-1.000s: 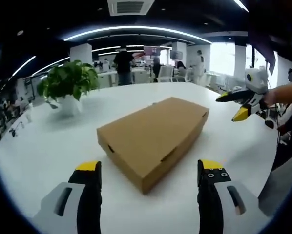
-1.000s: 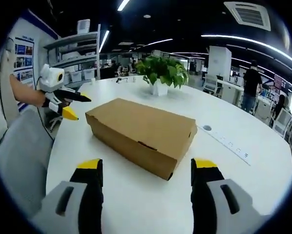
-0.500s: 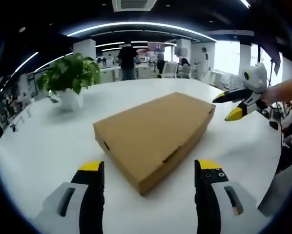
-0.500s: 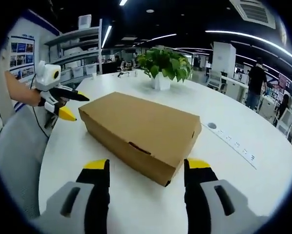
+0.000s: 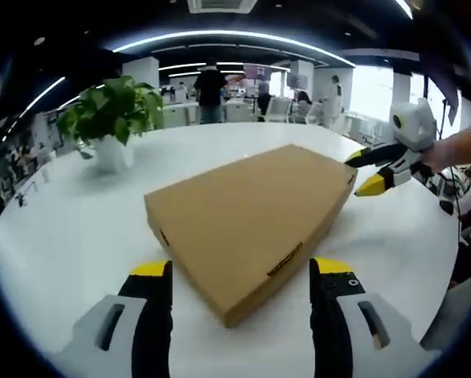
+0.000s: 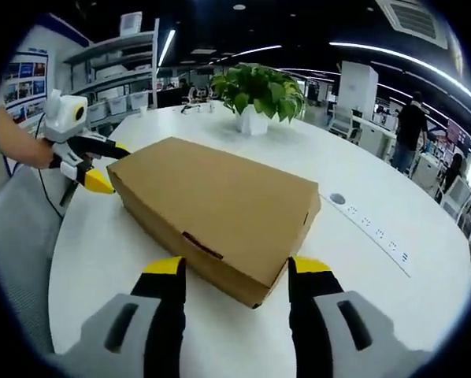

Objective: Operate the shoe box by opening the lid, removing the specified soft item, and placing it in the target area until the item is outside and the box remains undamaged.

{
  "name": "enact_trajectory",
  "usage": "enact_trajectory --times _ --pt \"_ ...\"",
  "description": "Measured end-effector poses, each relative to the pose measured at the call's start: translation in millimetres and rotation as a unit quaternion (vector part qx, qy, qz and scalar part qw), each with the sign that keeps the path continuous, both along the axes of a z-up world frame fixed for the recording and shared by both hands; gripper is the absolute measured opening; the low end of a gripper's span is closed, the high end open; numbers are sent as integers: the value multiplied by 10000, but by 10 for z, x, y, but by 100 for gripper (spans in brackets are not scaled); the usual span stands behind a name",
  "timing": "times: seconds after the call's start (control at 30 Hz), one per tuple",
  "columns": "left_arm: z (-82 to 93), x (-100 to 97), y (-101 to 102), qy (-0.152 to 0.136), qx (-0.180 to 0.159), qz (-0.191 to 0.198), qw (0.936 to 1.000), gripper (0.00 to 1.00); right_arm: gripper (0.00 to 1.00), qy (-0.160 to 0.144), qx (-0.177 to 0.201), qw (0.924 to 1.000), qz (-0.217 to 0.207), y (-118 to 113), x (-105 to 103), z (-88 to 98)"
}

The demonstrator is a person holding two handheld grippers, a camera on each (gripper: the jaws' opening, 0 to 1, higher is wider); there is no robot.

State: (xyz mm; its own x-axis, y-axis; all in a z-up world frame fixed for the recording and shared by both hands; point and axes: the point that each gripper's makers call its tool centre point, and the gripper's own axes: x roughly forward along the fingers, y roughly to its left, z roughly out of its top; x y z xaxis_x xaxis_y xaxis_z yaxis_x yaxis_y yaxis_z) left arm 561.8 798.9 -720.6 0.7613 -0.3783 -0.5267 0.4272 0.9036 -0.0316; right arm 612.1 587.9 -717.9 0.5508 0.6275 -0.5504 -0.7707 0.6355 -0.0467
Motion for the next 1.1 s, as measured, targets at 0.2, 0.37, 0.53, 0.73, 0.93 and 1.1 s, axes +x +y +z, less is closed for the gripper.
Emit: enact_trajectory --times 0.2,0.37,0.53,0.73,0.93,1.1 --pt "-37 43 16 56 3 79 10000 69 46 44 34 9999 -100 2 49 -15" --pt "-65 28 7 79 81 98 9999 69 47 161 87 9997 -156 11 45 -43" --pt "-56 22 0 73 71 102 9999 68 47 237 115 9994 -223 10 35 -50" --pt "-61 13 0 147 21 96 9998 66 46 267 118 9991 -316 8 32 -53" --pt "-61 10 42 218 46 15 9998 66 45 287 115 9990 -330 35 -19 -49" --pt "-64 3 88 253 66 -85 9996 65 44 301 126 9987 -380 66 -63 -50"
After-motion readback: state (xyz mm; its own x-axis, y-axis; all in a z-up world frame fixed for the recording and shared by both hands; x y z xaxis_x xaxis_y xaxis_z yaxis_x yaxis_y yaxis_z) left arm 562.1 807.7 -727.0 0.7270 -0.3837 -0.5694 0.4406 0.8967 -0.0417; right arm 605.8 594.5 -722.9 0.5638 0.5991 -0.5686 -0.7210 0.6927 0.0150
